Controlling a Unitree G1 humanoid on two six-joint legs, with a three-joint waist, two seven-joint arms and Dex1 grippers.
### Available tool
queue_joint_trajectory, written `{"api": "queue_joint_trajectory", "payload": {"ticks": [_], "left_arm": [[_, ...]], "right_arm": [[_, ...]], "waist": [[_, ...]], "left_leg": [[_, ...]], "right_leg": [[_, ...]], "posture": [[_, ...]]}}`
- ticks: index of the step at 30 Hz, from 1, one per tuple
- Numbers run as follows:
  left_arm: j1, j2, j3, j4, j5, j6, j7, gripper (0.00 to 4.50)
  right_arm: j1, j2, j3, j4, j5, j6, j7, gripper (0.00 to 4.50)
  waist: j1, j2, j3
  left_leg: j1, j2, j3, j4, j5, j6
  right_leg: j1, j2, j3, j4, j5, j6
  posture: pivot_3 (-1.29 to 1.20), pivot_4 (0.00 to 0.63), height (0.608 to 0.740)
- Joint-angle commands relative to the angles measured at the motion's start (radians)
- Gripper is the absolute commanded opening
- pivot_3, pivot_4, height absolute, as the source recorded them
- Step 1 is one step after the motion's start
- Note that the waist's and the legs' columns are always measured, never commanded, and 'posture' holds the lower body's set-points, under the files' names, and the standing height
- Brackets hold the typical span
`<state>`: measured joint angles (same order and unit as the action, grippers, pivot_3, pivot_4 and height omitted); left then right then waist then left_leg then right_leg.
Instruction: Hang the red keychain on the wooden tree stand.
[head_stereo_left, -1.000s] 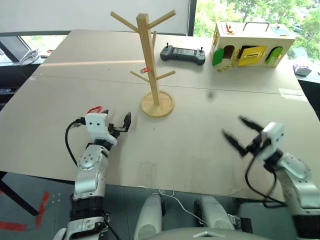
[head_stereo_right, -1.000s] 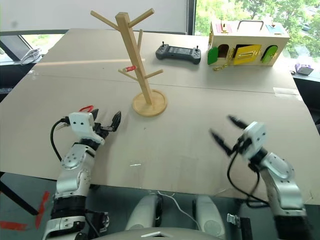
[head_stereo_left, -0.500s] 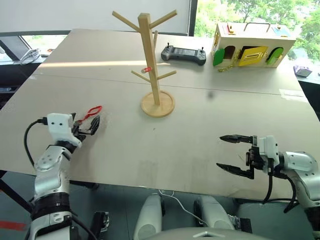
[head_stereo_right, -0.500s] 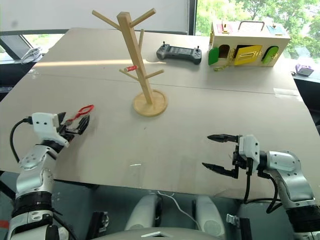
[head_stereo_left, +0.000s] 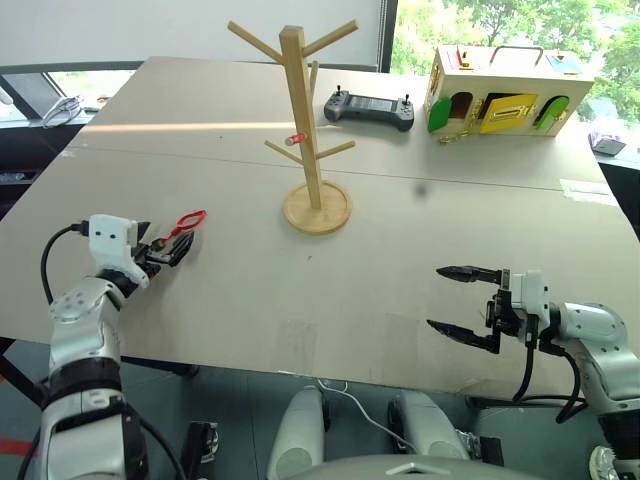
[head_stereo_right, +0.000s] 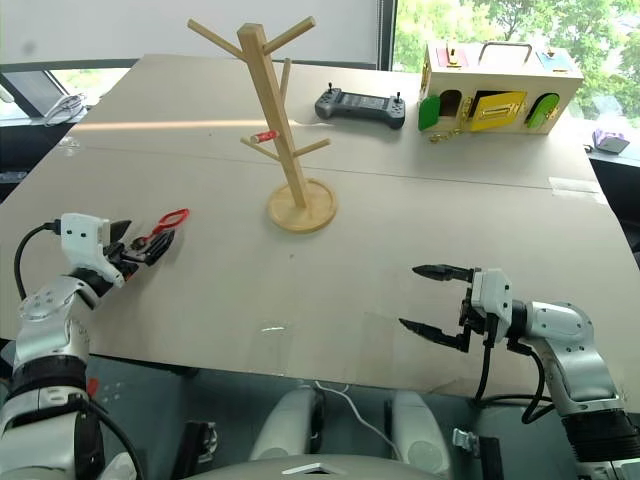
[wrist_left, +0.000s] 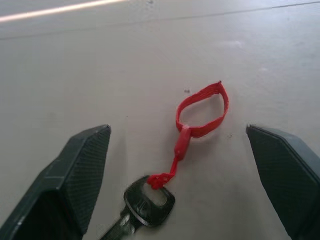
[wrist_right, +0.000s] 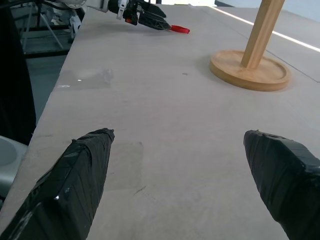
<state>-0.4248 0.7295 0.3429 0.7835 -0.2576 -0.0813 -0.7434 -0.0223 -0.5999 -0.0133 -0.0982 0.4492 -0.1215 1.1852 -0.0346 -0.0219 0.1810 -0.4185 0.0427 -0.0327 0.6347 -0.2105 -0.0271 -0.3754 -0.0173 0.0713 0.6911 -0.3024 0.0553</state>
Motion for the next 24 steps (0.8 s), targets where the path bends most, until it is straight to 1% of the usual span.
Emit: {"api": "queue_joint_trajectory", "payload": {"ticks": [1,8,17,19,21,22,23,24], "left_arm": [[-0.036,0.028,-0.019,0.086,0.023,-0.044,-0.052,4.5],[-0.08,0.056,-0.034,0.147,0.032,-0.042,-0.113,4.5],[-0.063,0.065,-0.038,0.13,0.024,-0.017,-0.136,4.5],[-0.056,0.068,-0.034,0.125,0.02,-0.011,-0.14,3.98],[-0.049,0.073,-0.027,0.12,0.014,-0.009,-0.142,3.33],[-0.047,0.075,-0.024,0.118,0.012,-0.008,-0.143,2.79],[-0.045,0.076,-0.023,0.116,0.011,-0.006,-0.143,2.51],[-0.044,0.078,-0.021,0.116,0.01,-0.005,-0.143,2.06]], "right_arm": [[0.004,0.001,-0.031,-0.027,0.01,-0.011,-0.021,4.45],[0.017,-0.008,-0.045,-0.039,0.017,-0.003,-0.047,4.45],[0.026,-0.006,-0.047,-0.056,0.03,0.013,-0.071,4.45],[0.025,-0.006,-0.048,-0.053,0.03,0.015,-0.072,4.5],[0.02,-0.006,-0.05,-0.047,0.03,0.016,-0.072,4.5],[0.017,-0.004,-0.05,-0.044,0.031,0.017,-0.074,4.5],[0.014,-0.003,-0.05,-0.042,0.031,0.019,-0.075,4.5],[0.011,-0.001,-0.049,-0.04,0.03,0.021,-0.077,4.5]], "waist": [[-0.002,0.0,0.0],[-0.003,0.0,0.0],[-0.003,0.0,0.0],[-0.004,0.0,0.0],[-0.005,0.0,0.0],[-0.006,0.0,0.0],[-0.006,0.0,0.0],[-0.006,0.0,0.0]], "left_leg": [[0.0,0.0,0.0,0.0,0.0,0.0],[0.0,0.0,0.0,0.0,0.0,0.0],[0.0,0.0,0.0,0.0,0.0,0.0],[0.0,0.0,0.0,0.0,0.0,0.0],[0.0,0.0,0.0,0.0,0.0,0.0],[0.0,0.0,0.0,0.0,0.0,0.0],[0.001,0.0,0.0,0.0,0.0,0.0],[0.001,0.0,0.0,0.0,0.0,0.0]], "right_leg": [[0.0,0.0,0.0,0.0,0.0,0.0],[0.0,0.0,0.0,0.001,0.0,0.0],[0.0,0.0,0.0,0.002,0.0,0.0],[0.0,0.0,0.0,0.002,0.0,0.0],[0.0,0.0,0.0,0.002,0.0,0.0],[0.0,0.0,0.0,0.002,0.0,0.0],[0.0,0.0,0.0,0.002,0.0,0.0],[0.0,0.0,0.0,0.002,0.0,0.0]], "posture": [[0.0,0.15,0.74],[0.0,0.15,0.74],[0.0,0.15,0.74],[0.0,0.15,0.74],[0.0,0.15,0.74],[0.0,0.15,0.74],[0.0,0.15,0.74],[0.0,0.15,0.74]]}}
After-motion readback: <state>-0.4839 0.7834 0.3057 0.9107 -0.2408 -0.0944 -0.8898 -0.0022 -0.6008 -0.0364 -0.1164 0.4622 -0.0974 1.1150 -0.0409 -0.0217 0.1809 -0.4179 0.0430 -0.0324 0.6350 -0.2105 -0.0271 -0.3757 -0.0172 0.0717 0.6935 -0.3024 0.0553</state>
